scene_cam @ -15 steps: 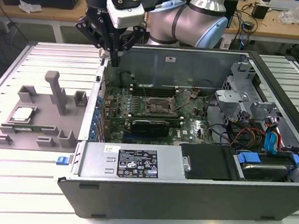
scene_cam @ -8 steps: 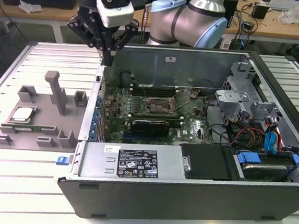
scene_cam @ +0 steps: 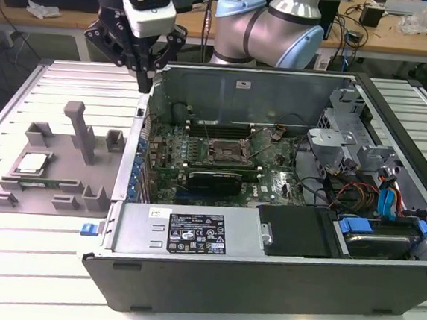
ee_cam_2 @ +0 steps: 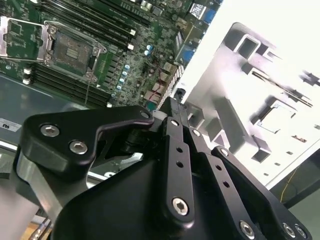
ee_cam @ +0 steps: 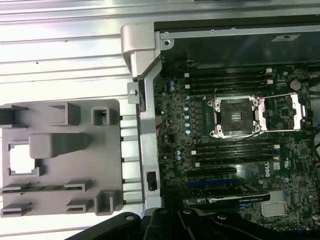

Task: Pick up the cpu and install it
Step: 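Reach for the cpu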

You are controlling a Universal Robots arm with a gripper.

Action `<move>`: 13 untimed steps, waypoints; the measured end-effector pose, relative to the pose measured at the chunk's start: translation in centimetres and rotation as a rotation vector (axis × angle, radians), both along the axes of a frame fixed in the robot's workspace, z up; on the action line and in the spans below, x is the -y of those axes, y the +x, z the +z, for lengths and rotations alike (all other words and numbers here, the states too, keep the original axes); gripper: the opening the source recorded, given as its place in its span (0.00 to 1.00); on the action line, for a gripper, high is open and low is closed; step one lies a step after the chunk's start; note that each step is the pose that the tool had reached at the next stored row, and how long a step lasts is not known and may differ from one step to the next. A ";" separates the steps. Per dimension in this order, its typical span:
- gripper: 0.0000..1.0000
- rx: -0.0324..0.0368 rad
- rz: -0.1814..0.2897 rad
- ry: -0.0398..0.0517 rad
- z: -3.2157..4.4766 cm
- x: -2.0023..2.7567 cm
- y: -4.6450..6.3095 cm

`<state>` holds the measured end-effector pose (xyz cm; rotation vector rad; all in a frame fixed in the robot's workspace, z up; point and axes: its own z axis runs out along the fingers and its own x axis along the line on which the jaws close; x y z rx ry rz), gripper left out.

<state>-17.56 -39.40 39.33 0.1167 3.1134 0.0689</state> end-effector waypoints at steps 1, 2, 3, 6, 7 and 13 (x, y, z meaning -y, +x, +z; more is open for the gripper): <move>0.11 0.0000 0.000 0.0000 0.00 -0.03 -0.2; 0.11 0.0000 0.000 0.0000 0.00 -0.04 -0.3; 0.11 0.0001 0.000 0.0000 0.00 -0.07 -0.6; 0.11 0.0006 0.000 0.0000 0.00 -0.15 -1.5; 0.11 0.0006 0.000 0.0000 0.00 -0.16 -1.7; 0.11 0.0013 0.000 -0.0001 0.00 -0.22 -2.9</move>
